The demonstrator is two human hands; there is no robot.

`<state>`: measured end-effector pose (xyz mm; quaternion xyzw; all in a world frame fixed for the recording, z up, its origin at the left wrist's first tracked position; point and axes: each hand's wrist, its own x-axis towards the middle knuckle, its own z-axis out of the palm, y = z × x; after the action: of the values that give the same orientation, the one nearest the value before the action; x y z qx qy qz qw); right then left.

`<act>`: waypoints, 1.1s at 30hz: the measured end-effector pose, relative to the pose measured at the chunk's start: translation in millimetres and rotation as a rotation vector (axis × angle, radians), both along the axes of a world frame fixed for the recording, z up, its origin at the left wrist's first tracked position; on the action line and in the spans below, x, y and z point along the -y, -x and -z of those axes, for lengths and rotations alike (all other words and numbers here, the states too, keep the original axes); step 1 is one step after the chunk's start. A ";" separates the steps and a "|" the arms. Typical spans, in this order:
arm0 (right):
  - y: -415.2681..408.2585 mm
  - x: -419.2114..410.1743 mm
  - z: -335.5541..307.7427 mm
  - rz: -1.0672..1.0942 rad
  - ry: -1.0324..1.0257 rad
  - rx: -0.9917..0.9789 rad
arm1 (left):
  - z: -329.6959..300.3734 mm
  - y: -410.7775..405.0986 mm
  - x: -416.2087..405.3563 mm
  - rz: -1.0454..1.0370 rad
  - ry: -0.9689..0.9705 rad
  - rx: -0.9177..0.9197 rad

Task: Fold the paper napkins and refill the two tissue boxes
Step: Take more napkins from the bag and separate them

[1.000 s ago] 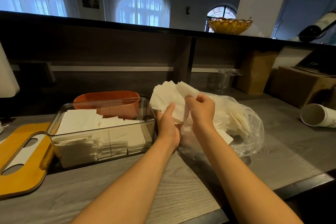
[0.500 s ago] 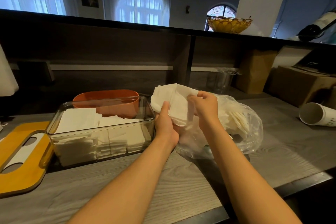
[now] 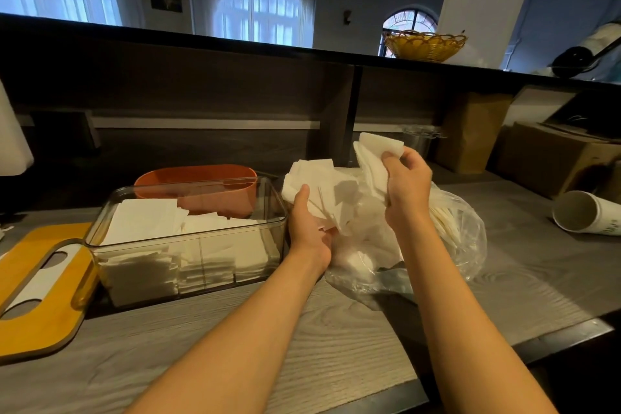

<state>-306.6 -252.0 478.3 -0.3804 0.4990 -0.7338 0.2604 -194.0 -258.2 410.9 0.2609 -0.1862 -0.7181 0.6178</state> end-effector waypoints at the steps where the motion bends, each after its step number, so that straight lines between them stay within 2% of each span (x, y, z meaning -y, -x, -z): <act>1: -2.3 0.6 2.1 -0.016 -0.008 -0.059 | 0.2 0.2 -0.2 0.013 0.017 0.005; 6: -20.7 -2.3 7.4 -0.033 0.119 -0.403 | 3.7 3.4 -1.7 0.071 0.094 0.088; 9: -20.6 -2.5 4.3 -0.061 0.191 -0.476 | 4.4 5.0 -2.7 0.055 0.149 0.127; 14: -19.8 4.1 13.3 -0.224 0.051 -0.686 | 3.8 5.4 -5.3 0.079 0.208 0.181; 19: -17.7 3.6 11.0 -0.247 -0.061 -0.596 | 0.7 8.5 -3.6 0.069 0.141 0.295; 21: -14.1 2.9 9.1 -0.193 -0.049 -0.536 | 1.1 7.0 -1.5 0.068 0.061 0.215; 23: -8.8 1.7 6.1 -0.132 0.015 -0.513 | 1.7 2.5 1.6 0.051 -0.036 0.058; 25: -2.5 -0.4 2.7 -0.192 0.013 -0.549 | 1.9 -1.9 4.1 0.048 -0.092 -0.064; 29: 3.4 -5.0 2.2 -0.403 -0.165 -0.841 | 1.6 -5.6 3.7 0.060 -0.107 -0.142; 33: 6.1 -6.7 3.2 -0.438 -0.212 -1.049 | 0.4 -6.9 2.0 0.048 -0.113 -0.157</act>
<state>-312.7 -245.3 475.0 -0.7596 0.5416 -0.3223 0.1607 -187.1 -260.2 410.6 0.2339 -0.1027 -0.7604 0.5972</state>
